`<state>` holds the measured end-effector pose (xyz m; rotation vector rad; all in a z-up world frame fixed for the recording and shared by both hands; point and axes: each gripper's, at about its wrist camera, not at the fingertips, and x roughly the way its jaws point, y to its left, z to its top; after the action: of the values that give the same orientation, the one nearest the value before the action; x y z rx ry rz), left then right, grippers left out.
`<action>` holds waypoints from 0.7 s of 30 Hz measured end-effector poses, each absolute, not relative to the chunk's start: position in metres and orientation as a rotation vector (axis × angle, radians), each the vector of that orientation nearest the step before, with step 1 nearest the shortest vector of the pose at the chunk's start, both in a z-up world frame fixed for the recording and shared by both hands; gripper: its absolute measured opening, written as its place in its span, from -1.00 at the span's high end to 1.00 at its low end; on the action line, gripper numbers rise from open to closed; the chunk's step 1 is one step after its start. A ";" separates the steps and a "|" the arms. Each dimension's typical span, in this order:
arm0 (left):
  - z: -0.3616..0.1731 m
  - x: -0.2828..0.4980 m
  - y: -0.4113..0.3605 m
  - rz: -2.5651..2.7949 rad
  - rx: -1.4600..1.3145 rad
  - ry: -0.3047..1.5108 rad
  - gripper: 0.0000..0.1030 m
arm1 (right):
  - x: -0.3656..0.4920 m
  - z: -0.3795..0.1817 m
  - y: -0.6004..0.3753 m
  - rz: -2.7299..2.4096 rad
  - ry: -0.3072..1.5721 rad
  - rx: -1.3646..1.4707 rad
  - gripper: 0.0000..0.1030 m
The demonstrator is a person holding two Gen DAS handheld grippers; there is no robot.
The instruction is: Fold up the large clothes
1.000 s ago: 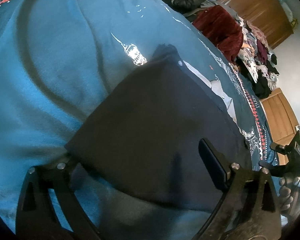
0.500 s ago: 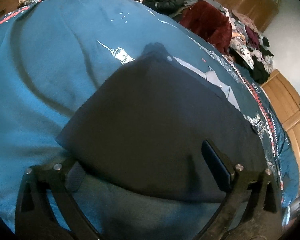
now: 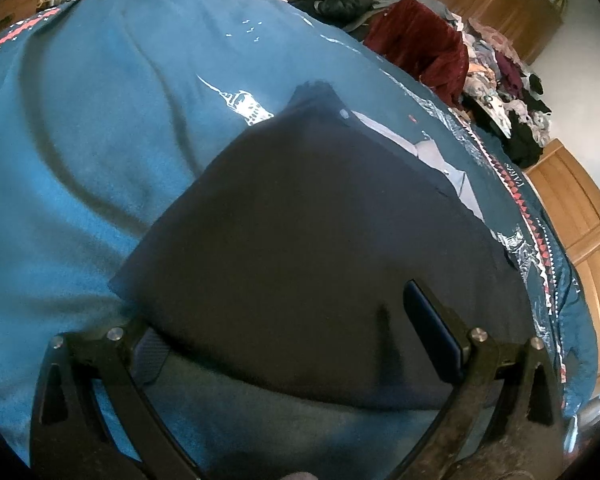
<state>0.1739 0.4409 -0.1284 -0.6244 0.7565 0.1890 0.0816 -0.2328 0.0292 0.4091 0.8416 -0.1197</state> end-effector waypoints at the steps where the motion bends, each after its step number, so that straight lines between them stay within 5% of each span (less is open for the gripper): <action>1: -0.128 0.173 0.442 0.185 -0.630 0.751 -0.99 | 0.096 0.029 -0.203 -0.051 0.852 0.389 -0.71; 13: -0.124 0.143 0.451 0.010 -0.751 0.558 -0.98 | 0.127 0.011 0.037 0.395 0.898 0.098 -0.71; 21: -0.127 0.138 0.465 -0.020 -0.860 0.471 -0.53 | 0.144 -0.008 0.068 0.442 0.923 0.057 -0.71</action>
<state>0.1379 0.4654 -0.1271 -0.8596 0.4712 -0.0199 0.1439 0.0680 -0.0076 0.0573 0.9234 0.4424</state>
